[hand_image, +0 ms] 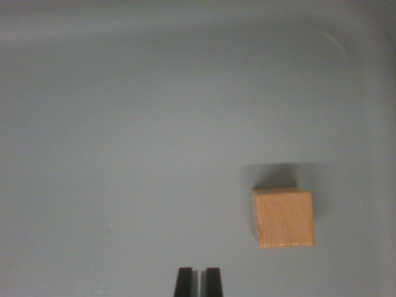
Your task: Push wooden cube
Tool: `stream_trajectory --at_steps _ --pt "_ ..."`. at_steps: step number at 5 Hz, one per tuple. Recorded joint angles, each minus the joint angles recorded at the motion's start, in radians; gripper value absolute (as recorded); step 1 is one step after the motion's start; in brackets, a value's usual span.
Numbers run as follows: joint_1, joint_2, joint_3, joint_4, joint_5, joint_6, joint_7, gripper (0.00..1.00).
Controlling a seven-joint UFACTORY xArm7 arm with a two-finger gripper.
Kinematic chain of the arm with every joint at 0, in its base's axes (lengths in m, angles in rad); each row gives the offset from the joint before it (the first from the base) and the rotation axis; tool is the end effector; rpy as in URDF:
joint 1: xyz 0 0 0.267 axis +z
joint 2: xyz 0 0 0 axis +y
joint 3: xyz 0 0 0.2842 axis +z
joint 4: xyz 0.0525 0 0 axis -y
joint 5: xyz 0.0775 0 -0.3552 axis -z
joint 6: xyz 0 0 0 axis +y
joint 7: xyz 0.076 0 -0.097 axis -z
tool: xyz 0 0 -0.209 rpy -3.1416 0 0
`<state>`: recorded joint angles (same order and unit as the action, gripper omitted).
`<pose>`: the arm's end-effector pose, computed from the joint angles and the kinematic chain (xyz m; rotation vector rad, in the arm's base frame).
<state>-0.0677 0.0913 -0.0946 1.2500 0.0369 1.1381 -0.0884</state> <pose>0.5117 -0.0752 0.1699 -3.1161 0.1380 -0.0375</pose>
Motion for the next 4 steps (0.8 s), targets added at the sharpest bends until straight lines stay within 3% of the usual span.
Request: stream_trajectory --at_steps 1,2,3,4 --pt "-0.0059 0.008 -0.007 -0.043 -0.0012 -0.047 -0.01 0.0" --pt "-0.0059 0.008 -0.007 -0.043 -0.0012 -0.047 -0.01 0.0" --pt "-0.0115 0.015 -0.013 -0.084 -0.0023 -0.092 -0.02 0.0" --pt "-0.0115 0.015 -0.013 -0.084 -0.0023 -0.092 -0.02 0.0"
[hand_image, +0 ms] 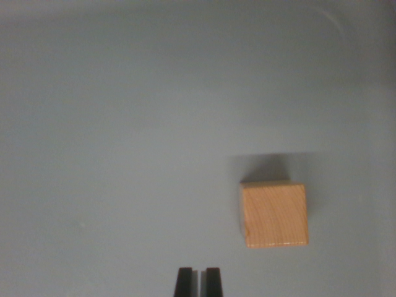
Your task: Push wooden cube
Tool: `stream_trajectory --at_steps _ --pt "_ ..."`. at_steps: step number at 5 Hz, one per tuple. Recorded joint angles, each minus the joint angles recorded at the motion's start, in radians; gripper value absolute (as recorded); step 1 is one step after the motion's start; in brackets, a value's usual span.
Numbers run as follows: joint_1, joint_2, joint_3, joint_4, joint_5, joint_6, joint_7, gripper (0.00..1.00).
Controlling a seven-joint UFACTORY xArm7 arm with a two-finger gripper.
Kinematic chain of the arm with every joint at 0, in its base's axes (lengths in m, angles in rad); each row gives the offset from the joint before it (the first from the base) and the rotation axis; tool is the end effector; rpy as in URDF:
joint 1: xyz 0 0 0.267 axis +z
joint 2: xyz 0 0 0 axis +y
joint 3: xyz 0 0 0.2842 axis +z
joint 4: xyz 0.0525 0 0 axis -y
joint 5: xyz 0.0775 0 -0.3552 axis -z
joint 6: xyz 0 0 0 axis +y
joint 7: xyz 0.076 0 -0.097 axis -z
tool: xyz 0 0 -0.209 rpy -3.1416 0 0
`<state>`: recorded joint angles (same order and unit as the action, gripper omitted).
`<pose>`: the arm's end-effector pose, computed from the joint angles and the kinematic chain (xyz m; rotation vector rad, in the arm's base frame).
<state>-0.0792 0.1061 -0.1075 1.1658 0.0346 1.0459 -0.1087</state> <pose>0.5027 -0.0882 0.1333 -3.1216 0.1475 -0.0267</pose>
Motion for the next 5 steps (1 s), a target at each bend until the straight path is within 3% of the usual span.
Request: stream_trajectory --at_steps 1,2,3,4,5 --pt "-0.0059 0.008 -0.007 -0.043 -0.0012 -0.047 -0.01 0.0" --pt "-0.0059 0.008 -0.007 -0.043 -0.0012 -0.047 -0.01 0.0" --pt "-0.0117 0.015 -0.013 -0.086 -0.0023 -0.094 -0.021 0.0" --pt "-0.0117 0.015 -0.013 -0.086 -0.0023 -0.094 -0.021 0.0" --pt "-0.0174 0.022 -0.02 -0.128 -0.0035 -0.14 -0.031 0.0"
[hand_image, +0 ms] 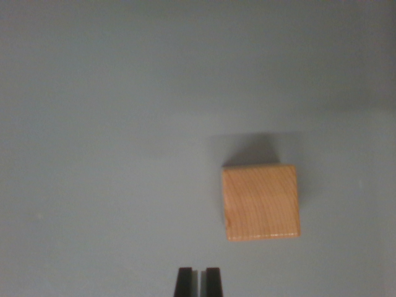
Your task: Push wooden cube
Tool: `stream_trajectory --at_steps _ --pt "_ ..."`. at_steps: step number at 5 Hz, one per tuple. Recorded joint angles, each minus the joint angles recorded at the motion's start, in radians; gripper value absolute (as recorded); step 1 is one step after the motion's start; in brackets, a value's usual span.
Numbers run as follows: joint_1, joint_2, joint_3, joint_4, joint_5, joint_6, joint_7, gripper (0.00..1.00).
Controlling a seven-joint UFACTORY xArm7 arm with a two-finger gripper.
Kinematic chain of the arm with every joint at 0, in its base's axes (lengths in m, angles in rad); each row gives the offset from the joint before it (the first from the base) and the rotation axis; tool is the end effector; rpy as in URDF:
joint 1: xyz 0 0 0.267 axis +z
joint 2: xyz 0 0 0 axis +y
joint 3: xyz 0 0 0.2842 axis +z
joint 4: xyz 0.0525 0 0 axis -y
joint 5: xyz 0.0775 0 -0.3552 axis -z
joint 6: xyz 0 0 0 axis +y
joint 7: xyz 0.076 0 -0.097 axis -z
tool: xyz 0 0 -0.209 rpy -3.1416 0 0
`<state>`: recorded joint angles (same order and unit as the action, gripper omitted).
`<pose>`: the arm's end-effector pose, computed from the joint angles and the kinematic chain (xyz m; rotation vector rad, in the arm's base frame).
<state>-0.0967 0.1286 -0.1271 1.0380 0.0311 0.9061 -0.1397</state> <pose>0.4821 -0.1061 0.0799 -3.1302 0.1600 -0.0092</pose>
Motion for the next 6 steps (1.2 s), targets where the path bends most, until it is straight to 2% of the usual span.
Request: stream_trajectory --at_steps 1,2,3,4,5,6 --pt "0.0 0.0 0.0 0.0 0.0 0.0 0.0 0.0" --pt "-0.0055 0.007 -0.006 -0.04 -0.0011 -0.044 -0.01 0.0" --pt "-0.0055 0.007 -0.006 -0.04 -0.0011 -0.044 -0.01 0.0" --pt "-0.0108 0.014 -0.012 -0.079 -0.0022 -0.087 -0.019 0.0" --pt "-0.0108 0.014 -0.012 -0.079 -0.0022 -0.087 -0.019 0.0" --pt "-0.0158 0.02 -0.018 -0.116 -0.0032 -0.127 -0.028 0.0"
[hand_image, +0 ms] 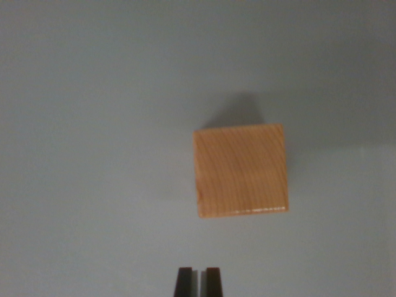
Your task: Push wooden cube
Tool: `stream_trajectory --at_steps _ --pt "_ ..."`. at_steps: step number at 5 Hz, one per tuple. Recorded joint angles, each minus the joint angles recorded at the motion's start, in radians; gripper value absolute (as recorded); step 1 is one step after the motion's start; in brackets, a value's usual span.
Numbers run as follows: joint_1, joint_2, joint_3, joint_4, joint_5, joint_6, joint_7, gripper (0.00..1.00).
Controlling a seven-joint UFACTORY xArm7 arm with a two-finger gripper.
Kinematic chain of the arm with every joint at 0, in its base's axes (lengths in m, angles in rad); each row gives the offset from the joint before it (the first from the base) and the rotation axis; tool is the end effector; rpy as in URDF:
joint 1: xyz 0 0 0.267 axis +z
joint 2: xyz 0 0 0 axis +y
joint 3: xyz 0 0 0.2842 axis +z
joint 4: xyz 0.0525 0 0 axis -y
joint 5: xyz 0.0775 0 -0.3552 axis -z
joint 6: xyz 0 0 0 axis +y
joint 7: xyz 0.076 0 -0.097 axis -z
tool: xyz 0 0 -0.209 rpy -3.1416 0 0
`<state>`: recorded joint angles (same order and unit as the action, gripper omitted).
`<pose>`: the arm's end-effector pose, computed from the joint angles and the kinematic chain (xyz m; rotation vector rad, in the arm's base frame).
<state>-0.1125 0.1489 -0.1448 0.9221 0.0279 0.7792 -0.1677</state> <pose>0.4567 -0.1199 0.0345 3.1361 -0.1695 -0.0071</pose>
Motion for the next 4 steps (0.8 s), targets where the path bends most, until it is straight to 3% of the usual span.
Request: stream_trajectory --at_steps 1,2,3,4 --pt "0.0 0.0 0.0 0.0 0.0 0.0 0.0 0.0" --pt "-0.0047 0.006 -0.005 -0.034 -0.0009 -0.037 -0.008 0.0" --pt "-0.0047 0.006 -0.005 -0.034 -0.0009 -0.037 -0.008 0.0" --pt "-0.009 0.012 -0.01 -0.066 -0.0018 -0.072 -0.016 0.0"
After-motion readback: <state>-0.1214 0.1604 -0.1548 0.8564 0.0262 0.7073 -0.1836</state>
